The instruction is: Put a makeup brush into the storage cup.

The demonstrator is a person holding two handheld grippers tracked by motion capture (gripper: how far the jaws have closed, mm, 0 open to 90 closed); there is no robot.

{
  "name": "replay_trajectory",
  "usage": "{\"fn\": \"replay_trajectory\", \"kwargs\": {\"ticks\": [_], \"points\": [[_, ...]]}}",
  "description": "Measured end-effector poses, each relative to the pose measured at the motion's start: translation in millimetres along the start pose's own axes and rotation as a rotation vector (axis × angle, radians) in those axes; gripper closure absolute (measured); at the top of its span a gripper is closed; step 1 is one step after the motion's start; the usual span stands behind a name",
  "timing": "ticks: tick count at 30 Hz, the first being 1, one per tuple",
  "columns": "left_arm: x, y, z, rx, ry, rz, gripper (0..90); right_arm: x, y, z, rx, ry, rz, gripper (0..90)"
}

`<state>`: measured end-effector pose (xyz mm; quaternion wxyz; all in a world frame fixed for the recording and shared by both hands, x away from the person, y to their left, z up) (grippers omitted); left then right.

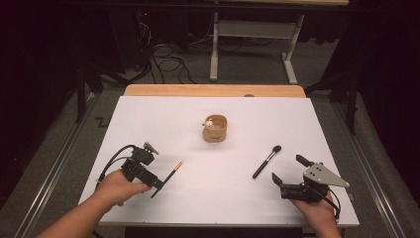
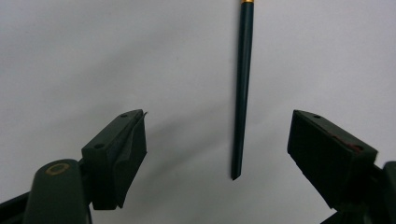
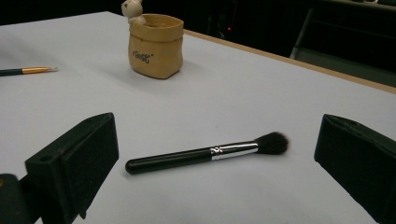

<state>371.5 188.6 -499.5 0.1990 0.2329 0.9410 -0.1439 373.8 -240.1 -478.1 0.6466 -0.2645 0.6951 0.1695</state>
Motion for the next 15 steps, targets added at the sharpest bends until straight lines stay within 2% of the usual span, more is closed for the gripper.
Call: {"fn": "replay_trajectory", "kwargs": {"ticks": [2, 9, 13, 15], "points": [[-0.3, -1.3, 1.3, 0.0, 0.006, 0.014, 22.0, -0.1, 0.2, 0.1, 0.001, -0.001, 0.002, 0.3], [-2.4, -5.5, 4.5, 0.001, 0.008, 0.018, 23.4, 0.1, 0.6, 0.1, -0.004, 0.0, 0.001, 0.4], [-3.3, -10.1, 8.6, 0.006, 0.006, 0.03, 26.7, -0.1, -0.2, -0.5, -0.006, -0.002, -0.003, 0.3], [-3.3, -12.7, 10.2, 0.008, 0.005, 0.034, 31.4, 0.0, -0.1, -0.9, -0.004, 0.0, 0.001, 0.3]]}}
Point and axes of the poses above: each handheld gripper's, and its own axes: z roughly forward along the jaws, x roughly out of its underside, y roughly to its left, the point moved 6 cm from there along z, roughly forward along the jaws, and after that the axes turned 14 degrees about -y, right-handed, at the moved point
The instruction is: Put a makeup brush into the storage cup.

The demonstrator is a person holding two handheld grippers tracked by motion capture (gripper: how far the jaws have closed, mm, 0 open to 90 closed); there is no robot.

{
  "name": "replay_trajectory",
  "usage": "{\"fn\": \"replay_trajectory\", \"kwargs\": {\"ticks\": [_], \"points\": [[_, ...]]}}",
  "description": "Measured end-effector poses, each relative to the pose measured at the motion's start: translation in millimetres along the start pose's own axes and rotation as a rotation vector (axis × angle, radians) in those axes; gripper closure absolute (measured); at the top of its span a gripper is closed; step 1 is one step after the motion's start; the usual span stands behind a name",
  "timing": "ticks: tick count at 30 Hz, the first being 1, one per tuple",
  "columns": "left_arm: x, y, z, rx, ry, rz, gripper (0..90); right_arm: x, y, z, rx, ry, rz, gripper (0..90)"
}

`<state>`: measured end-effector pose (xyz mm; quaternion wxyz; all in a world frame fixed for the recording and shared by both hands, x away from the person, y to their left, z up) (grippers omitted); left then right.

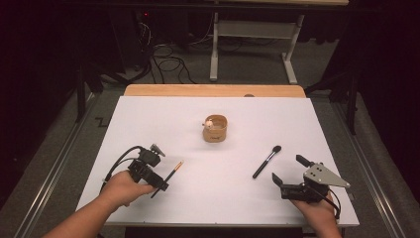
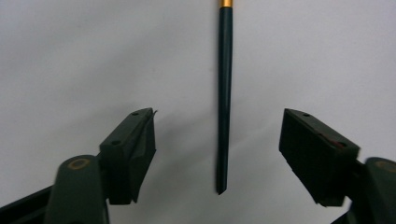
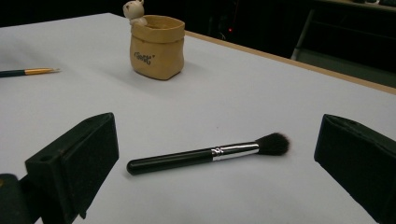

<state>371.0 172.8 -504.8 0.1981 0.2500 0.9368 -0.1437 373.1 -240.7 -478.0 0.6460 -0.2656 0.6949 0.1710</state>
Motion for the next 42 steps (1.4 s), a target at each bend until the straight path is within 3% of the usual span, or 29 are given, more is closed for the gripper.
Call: {"fn": "replay_trajectory", "kwargs": {"ticks": [6, 17, 27, 35, 42], "points": [[-0.6, -5.6, 4.8, 0.003, 0.014, 0.024, 41.0, -0.3, 0.4, 0.1, -0.003, -0.006, 0.005, 0.4], [-0.4, -6.8, 8.7, -0.001, 0.036, 0.028, 56.7, -0.4, 0.0, -0.6, -0.003, -0.009, 0.008, 0.4], [-1.3, -5.4, 8.3, -0.02, 0.011, 0.044, 68.3, -0.7, 0.8, -1.0, -0.003, -0.008, 0.009, 0.4], [-1.2, -6.1, 9.3, -0.025, 0.017, 0.042, 71.5, -0.8, 0.9, -1.0, -0.004, -0.008, 0.009, 0.4], [0.1, -6.5, 11.7, -0.033, 0.031, 0.067, 74.5, -1.1, 0.8, -0.8, -0.005, -0.011, 0.004, 0.4]]}}
Point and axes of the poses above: each handheld gripper's, and its own axes: z roughly forward along the jaws, x roughly out of its underside, y roughly to its left, the point moved 6 cm from there along z, roughly forward along the jaws, and after that the axes turned 14 degrees about -y, right-handed, at the moved point
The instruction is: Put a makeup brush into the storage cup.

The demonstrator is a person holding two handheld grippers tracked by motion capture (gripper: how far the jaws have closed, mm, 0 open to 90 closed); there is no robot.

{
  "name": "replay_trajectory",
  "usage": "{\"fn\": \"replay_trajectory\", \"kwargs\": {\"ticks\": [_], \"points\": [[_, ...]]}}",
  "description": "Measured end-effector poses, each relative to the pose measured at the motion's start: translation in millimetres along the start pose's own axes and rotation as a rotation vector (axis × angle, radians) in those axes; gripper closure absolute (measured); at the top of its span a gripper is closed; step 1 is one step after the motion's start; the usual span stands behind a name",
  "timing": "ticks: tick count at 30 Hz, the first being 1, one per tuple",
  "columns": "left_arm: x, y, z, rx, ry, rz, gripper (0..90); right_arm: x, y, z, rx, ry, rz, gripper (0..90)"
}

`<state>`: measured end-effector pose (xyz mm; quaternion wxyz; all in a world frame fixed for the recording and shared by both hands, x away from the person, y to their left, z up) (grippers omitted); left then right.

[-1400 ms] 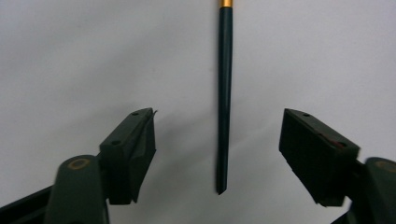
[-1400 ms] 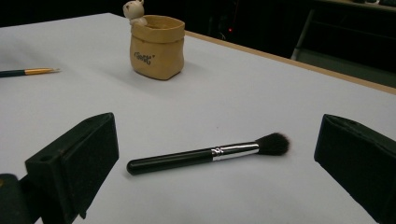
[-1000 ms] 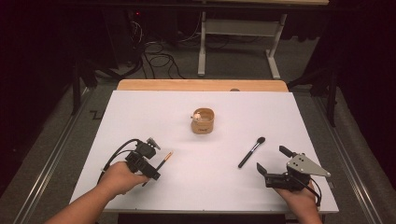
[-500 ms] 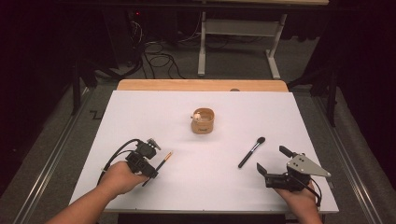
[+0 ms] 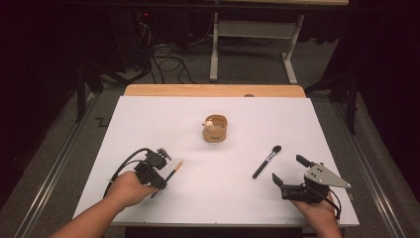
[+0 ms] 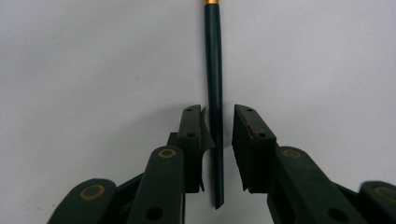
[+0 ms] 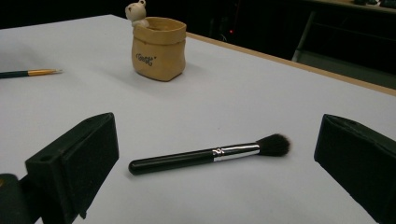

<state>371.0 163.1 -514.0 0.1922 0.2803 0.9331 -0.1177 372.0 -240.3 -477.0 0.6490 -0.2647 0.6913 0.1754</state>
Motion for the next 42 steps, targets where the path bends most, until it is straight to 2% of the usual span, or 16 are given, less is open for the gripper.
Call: {"fn": "replay_trajectory", "kwargs": {"ticks": [13, 28, 42], "points": [[0.2, 0.9, 1.0, -0.011, 0.007, 0.002, 80.0, 0.4, 0.0, -0.3, 0.001, 0.003, 0.005, 0.4], [-0.9, 0.0, 2.5, -0.014, 0.024, -0.002, 78.9, 0.3, 0.2, 0.3, -0.004, 0.001, -0.002, 0.4], [-1.1, -0.4, 3.0, -0.031, 0.028, 0.03, 80.4, 0.5, 0.6, 0.4, -0.003, 0.005, -0.003, 0.4]]}}
Point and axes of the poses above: each handheld gripper's, and its own axes: z roughly forward along the jaws, x roughly out of its underside, y roughly to its left, the point moved 6 cm from there along z, roughly forward along the jaws, and after that the axes turned 14 degrees about -y, right-handed, at the moved point
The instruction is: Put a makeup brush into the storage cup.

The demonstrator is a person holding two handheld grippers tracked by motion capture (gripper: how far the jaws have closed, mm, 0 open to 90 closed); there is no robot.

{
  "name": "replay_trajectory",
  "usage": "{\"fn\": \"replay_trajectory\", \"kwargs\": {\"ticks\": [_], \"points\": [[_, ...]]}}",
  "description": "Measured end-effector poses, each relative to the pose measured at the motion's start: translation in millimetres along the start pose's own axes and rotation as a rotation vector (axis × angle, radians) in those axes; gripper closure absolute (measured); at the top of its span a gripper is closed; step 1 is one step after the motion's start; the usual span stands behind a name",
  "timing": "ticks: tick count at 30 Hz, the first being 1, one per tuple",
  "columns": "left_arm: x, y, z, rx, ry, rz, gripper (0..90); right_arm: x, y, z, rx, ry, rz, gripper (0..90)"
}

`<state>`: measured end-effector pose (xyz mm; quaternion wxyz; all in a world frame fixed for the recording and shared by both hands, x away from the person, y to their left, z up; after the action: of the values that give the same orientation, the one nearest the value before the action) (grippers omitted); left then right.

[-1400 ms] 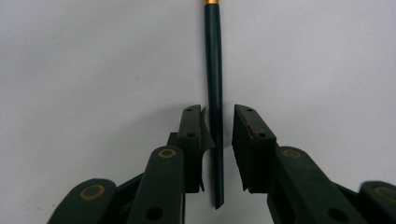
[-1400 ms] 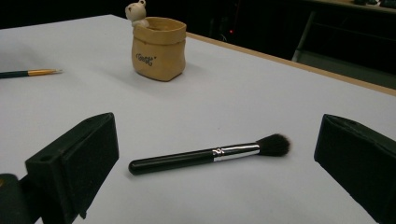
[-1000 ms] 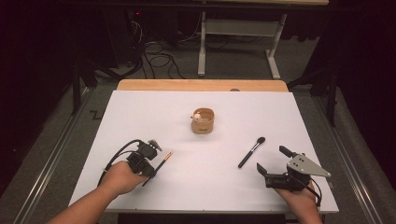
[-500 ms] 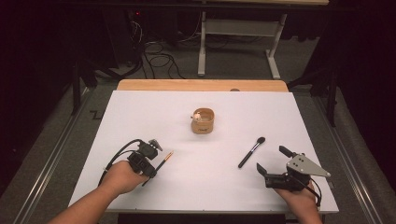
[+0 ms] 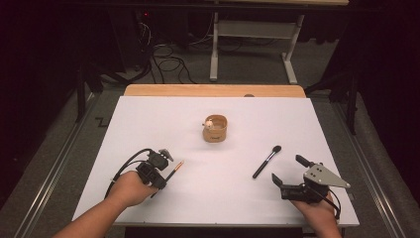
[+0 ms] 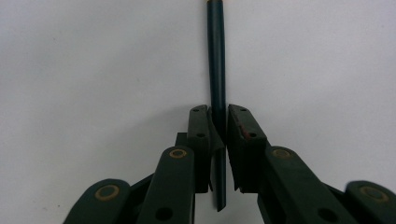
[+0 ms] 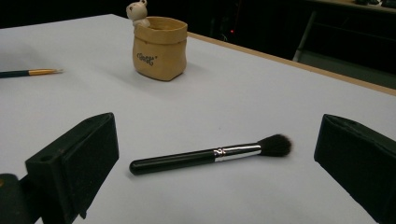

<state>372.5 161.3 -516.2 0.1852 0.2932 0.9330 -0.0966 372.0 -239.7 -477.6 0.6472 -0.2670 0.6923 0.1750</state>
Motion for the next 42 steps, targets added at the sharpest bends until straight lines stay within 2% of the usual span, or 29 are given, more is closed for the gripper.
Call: {"fn": "replay_trajectory", "kwargs": {"ticks": [12, 14, 15, 26, 35, 42], "points": [[0.1, 0.1, 0.3, 0.0, -0.005, -0.003, 84.1, 0.4, 0.5, 0.5, -0.005, 0.001, 0.001, 0.4], [0.0, 0.9, 0.3, -0.003, -0.012, 0.012, 84.2, 0.3, 0.2, 0.3, -0.003, 0.001, -0.001, 0.4], [0.7, 0.1, 0.3, 0.001, -0.014, 0.0, 84.2, 0.3, 0.1, 0.3, -0.003, 0.0, -0.001, 0.4], [1.3, 1.2, -1.1, 0.01, -0.03, -0.009, 84.3, 0.6, -1.6, -0.5, 0.001, 0.0, -0.002, 0.4], [0.8, 3.6, -6.6, 0.01, -0.064, -0.014, 84.3, 0.7, -2.2, -0.9, 0.002, -0.002, -0.003, 0.4], [-1.1, 7.3, -15.6, 0.027, -0.135, -0.049, 84.4, 0.4, -1.8, -1.0, 0.004, -0.003, 0.003, 0.4]]}}
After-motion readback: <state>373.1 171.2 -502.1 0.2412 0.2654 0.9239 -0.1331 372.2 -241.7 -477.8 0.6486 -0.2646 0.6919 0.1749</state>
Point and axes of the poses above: each handheld gripper's, and its own axes: z roughly forward along the jaws, x roughly out of its underside, y roughly to its left, the point moved 6 cm from there along z, roughly forward along the jaws, and after that the axes turned 14 degrees about -y, right-handed, at the moved point
